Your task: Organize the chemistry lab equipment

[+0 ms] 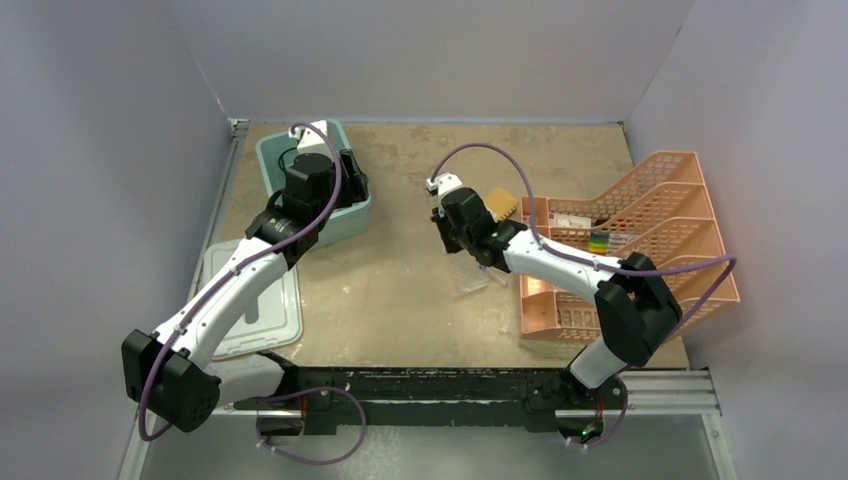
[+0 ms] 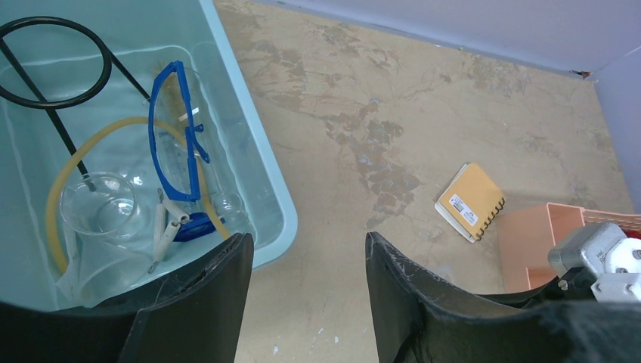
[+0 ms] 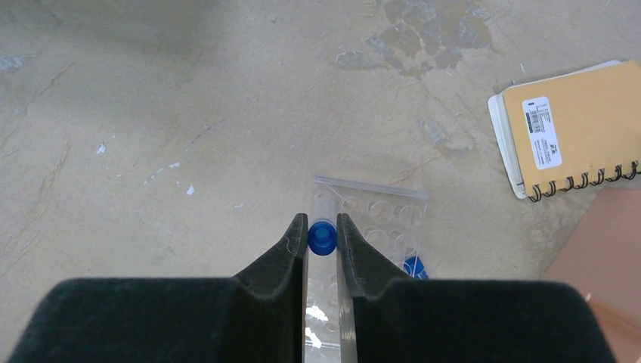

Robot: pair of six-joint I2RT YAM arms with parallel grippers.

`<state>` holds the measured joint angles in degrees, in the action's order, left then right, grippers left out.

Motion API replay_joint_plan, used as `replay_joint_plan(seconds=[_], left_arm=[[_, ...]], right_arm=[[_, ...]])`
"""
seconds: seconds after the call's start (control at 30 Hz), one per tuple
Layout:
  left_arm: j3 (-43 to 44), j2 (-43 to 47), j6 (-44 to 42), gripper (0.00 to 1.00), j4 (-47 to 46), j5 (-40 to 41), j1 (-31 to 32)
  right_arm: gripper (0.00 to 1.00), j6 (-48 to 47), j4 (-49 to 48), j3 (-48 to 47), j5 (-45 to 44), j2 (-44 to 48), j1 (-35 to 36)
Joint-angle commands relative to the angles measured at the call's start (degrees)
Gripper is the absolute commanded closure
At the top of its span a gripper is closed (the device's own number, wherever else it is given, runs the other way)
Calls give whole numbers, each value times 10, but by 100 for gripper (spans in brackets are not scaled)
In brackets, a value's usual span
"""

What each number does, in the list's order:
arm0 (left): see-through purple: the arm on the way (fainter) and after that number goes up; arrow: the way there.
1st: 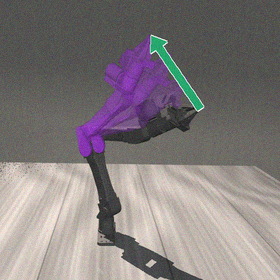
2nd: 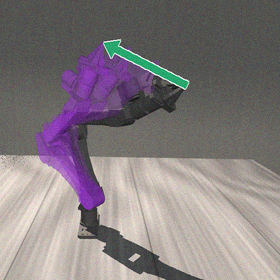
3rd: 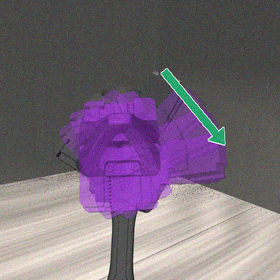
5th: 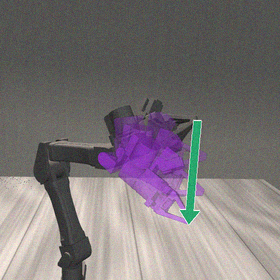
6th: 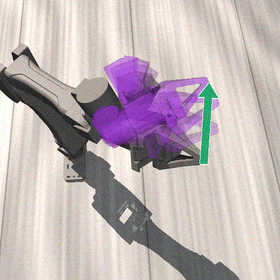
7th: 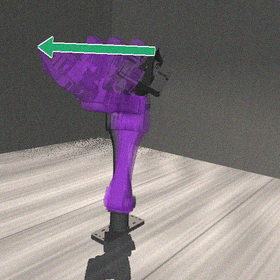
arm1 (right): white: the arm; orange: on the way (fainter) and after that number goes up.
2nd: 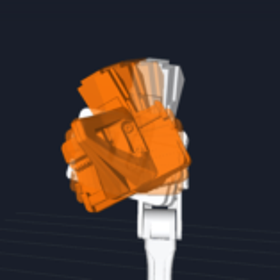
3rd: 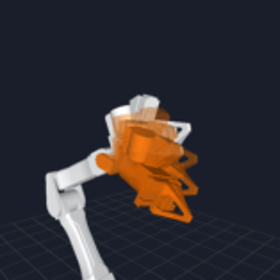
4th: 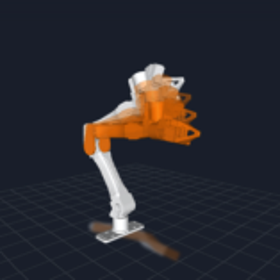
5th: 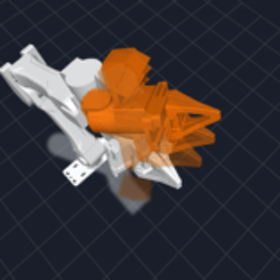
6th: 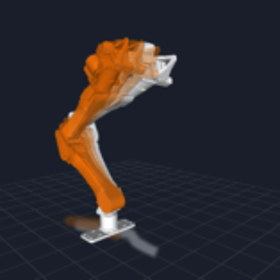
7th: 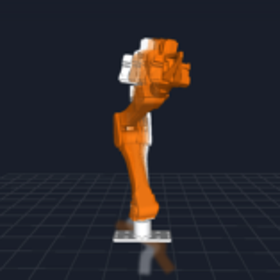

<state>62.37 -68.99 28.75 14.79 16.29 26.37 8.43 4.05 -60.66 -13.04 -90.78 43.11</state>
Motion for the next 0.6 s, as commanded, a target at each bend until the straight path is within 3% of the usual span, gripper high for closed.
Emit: replay_joint_plan(seconds=[0.0,0.23,0.57], left_arm=[[13,10,-7,45,-12,5,1],[11,8,-5,45,-14,4,1],[6,15,-6,45,-12,12,1]], right_arm=[[94,9,7,16,-23,23,3],[94,11,-89,61,-2,-1,3],[94,20,-186,92,-52,-14,9]])
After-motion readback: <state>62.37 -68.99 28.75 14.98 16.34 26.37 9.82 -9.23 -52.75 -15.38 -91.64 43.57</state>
